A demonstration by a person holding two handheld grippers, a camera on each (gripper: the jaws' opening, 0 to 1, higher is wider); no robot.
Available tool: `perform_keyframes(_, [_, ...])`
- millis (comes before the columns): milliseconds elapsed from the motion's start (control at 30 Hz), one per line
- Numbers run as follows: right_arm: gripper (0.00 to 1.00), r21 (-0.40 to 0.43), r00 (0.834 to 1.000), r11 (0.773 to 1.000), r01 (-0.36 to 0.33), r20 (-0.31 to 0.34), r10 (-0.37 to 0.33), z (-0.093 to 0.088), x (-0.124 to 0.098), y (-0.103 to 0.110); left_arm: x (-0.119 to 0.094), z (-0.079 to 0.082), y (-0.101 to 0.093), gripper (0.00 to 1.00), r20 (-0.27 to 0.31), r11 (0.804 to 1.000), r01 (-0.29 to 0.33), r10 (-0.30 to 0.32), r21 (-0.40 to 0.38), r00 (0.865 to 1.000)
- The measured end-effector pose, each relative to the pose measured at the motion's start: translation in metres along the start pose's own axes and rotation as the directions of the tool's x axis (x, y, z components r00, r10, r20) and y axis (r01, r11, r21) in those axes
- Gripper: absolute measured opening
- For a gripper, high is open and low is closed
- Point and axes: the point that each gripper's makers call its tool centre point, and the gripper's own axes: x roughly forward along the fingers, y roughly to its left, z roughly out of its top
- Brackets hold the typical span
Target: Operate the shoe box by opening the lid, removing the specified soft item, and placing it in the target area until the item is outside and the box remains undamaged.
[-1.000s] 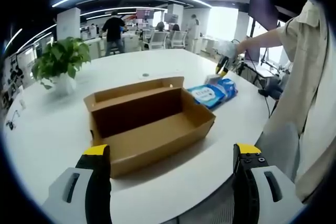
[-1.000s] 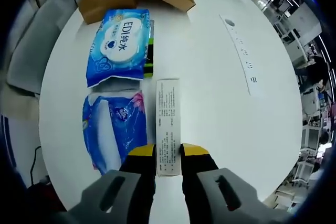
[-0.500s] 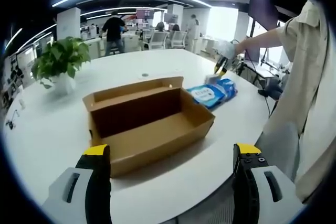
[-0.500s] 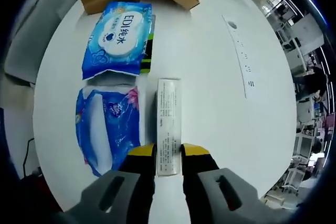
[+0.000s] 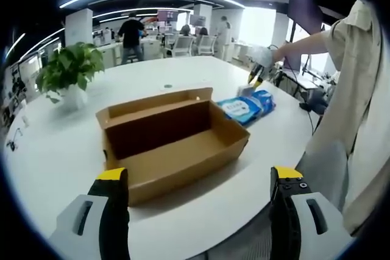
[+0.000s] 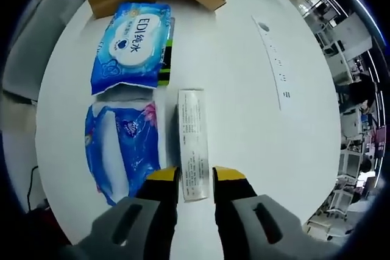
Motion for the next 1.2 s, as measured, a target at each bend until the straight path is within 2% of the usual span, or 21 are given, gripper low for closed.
perform_keyframes(200, [0.26, 0.032, 0.999, 0.999, 0.039, 0.028, -0.04, 0.007, -0.011, -0.004, -0.002, 0.003, 0.001, 0.99, 0.016, 1.0, -0.004, 0.004, 0.001, 1.0])
perform_keyframes(467, [0.32, 0.08, 0.995, 0.994, 0.069, 0.069, -0.074, 0.02, -0.026, 0.005, -0.005, 0.007, 0.002, 0.99, 0.043, 1.0, -0.002, 0.001, 0.006, 0.999])
perform_keyframes(600, [0.37, 0.175, 0.991, 0.982, 0.074, 0.096, -0.092, 0.025, -0.034, 0.012, -0.006, 0.01, 0.002, 0.99, 0.058, 1.0, 0.005, -0.006, 0.018, 0.998])
perform_keyframes(667, [0.39, 0.192, 0.988, 0.978, 0.078, 0.114, -0.101, 0.027, -0.038, 0.014, -0.007, 0.012, 0.002, 0.99, 0.062, 1.0, 0.009, -0.01, 0.026, 0.998])
perform_keyframes(800, [0.42, 0.275, 0.982, 0.958, 0.074, 0.146, -0.117, 0.033, -0.046, 0.025, -0.009, 0.013, 0.002, 0.99, 0.072, 0.999, 0.018, -0.021, 0.041, 0.997])
perform_keyframes(900, [0.45, 0.354, 0.977, 0.933, 0.067, 0.166, -0.133, 0.037, -0.051, 0.034, -0.01, 0.014, 0.002, 0.99, 0.078, 0.999, 0.022, -0.026, 0.049, 0.997])
perform_keyframes(1033, [0.5, 0.386, 0.969, 0.92, 0.068, 0.196, -0.154, 0.045, -0.059, 0.048, -0.013, 0.015, 0.004, 0.99, 0.087, 0.998, 0.029, -0.034, 0.059, 0.996])
perform_keyframes(1200, [0.58, 0.452, 0.952, 0.888, 0.083, 0.226, -0.205, 0.057, -0.072, 0.06, -0.015, 0.014, 0.009, 0.97, 0.086, 0.998, 0.036, -0.041, 0.059, 0.995])
